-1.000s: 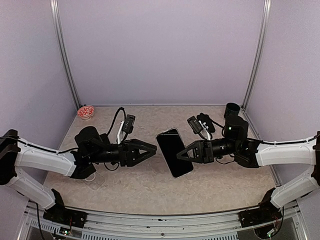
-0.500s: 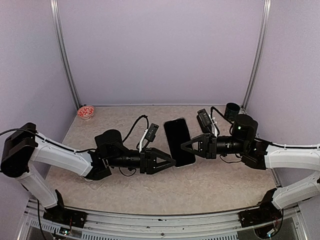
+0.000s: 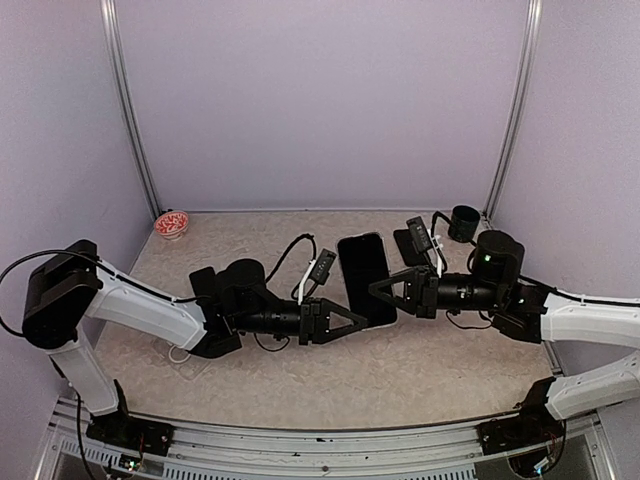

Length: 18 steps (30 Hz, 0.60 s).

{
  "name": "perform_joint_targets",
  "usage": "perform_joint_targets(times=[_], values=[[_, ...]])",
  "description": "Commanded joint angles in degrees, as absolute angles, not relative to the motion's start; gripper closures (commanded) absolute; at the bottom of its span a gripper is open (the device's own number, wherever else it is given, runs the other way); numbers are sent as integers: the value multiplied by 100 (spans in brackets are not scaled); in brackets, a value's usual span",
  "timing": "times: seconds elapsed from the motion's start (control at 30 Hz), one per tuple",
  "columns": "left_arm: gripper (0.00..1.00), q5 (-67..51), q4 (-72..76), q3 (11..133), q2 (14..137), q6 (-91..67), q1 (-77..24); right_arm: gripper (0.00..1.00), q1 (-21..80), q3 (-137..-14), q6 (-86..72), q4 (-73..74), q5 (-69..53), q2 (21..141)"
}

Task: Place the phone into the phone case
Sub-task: Press the phone at the bottom left corner of the phone case.

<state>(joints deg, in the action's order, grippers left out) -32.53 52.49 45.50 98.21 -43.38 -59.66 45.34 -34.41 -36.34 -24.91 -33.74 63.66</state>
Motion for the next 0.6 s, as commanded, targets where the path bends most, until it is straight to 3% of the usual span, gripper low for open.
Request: perform_joint_targets(times=[0.0,0.23,0.4,0.57], values=[[97,-3293,5198,4742,9929,-4568,-6003,100,4620,-3428,-3120,-2484,-2835,6050],[100,-3293,5319,4711,10018,-4744,-5951,100,4701,-3445,-2894,-2294,-2621,5971],[72,-3280,5325,4667,9982,-4718,-5929,100,4701,-3428,-2997,-2365,-2661,6003],[54,-3259,5359,4518,9829,-4662,-5840,100,4700,-3466,-3144,-2422,-2877,6012]])
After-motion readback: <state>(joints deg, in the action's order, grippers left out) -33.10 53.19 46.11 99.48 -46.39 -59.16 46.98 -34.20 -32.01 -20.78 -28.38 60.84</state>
